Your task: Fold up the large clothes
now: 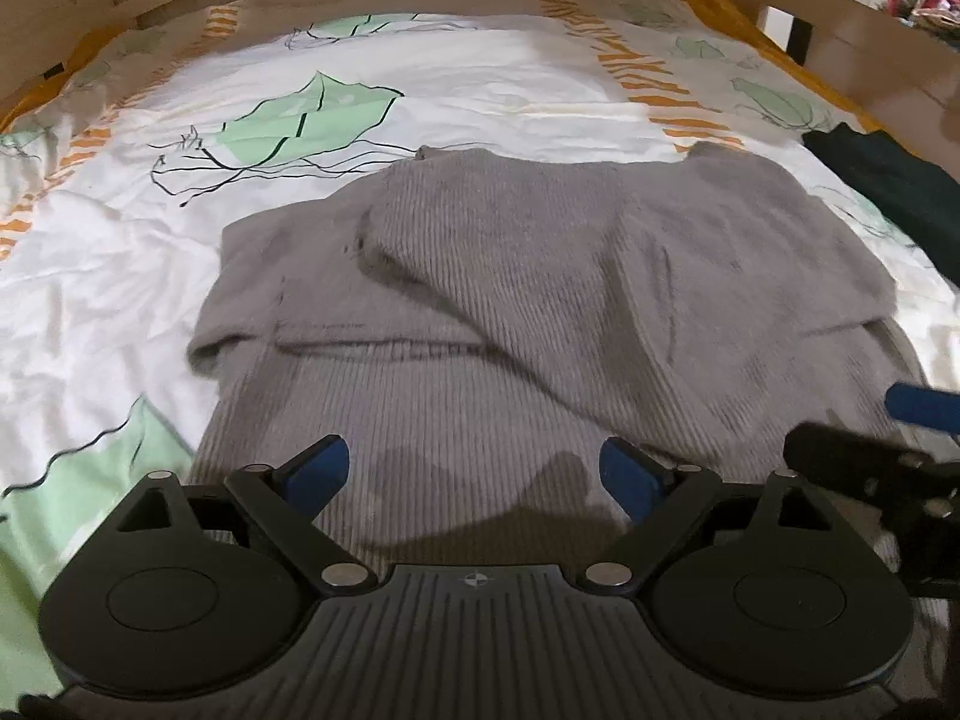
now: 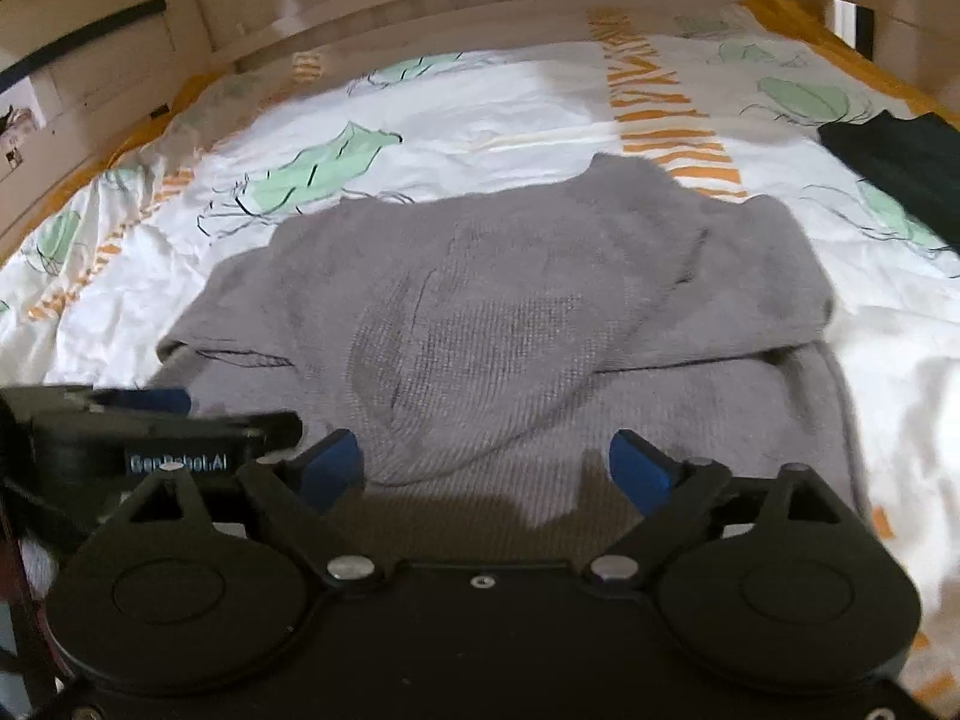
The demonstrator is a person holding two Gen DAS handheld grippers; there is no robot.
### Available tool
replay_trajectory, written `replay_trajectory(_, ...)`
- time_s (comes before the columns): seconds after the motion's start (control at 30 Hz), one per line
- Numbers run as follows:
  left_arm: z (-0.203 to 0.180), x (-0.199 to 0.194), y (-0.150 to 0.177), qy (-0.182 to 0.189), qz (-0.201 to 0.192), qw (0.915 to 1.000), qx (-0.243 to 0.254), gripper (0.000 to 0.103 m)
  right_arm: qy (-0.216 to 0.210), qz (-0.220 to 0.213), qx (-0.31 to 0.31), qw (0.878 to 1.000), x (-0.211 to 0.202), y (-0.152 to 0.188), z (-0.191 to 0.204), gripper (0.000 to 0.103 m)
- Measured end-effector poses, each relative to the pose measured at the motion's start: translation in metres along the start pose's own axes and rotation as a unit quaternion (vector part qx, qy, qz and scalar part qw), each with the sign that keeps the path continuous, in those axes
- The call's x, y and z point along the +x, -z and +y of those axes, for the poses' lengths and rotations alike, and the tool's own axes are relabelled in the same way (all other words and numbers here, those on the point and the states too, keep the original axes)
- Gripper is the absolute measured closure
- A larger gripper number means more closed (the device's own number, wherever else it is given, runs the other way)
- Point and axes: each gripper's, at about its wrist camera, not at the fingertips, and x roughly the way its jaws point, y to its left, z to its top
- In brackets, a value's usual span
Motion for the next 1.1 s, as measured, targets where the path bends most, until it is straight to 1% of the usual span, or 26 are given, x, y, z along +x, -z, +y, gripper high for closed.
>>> replay_trajectory(0.27, -0.013, -0.039, 0.020, -0.035, -0.016, 0.9988, 0.030, 0.012, 0.000, -0.026, -0.004, 1.000, -0.044, 0.011, 0.010, 0.001)
replay_trajectory(0.53, -0.011, -0.070, 0.046, -0.009, -0.022, 0.9995, 0.019, 0.012, 0.008, -0.050, -0.009, 0.999, -0.083, 0.030, 0.008, 0.001)
replay_trajectory(0.7, -0.004, -0.092, 0.062, -0.004, -0.031, 0.9995, 0.012, 0.012, 0.017, -0.057, -0.010, 0.998, -0.104, 0.045, 0.004, 0.001)
replay_trajectory(0.83, 0.006, -0.106, 0.074, -0.002, -0.030, 0.9995, 0.010, 0.012, 0.029, -0.057, -0.007, 0.998, -0.119, 0.059, -0.001, 0.001)
replay_trajectory(0.97, 0.022, -0.114, 0.085, 0.004, -0.019, 0.9998, 0.001, 0.012, 0.043, -0.051, 0.002, 0.998, -0.133, 0.071, -0.013, 0.001)
replay_trajectory(1.1, 0.037, -0.119, 0.097, 0.003, -0.004, 1.0000, -0.005, 0.012, 0.034, -0.036, 0.038, 0.998, -0.144, 0.082, -0.029, 0.001)
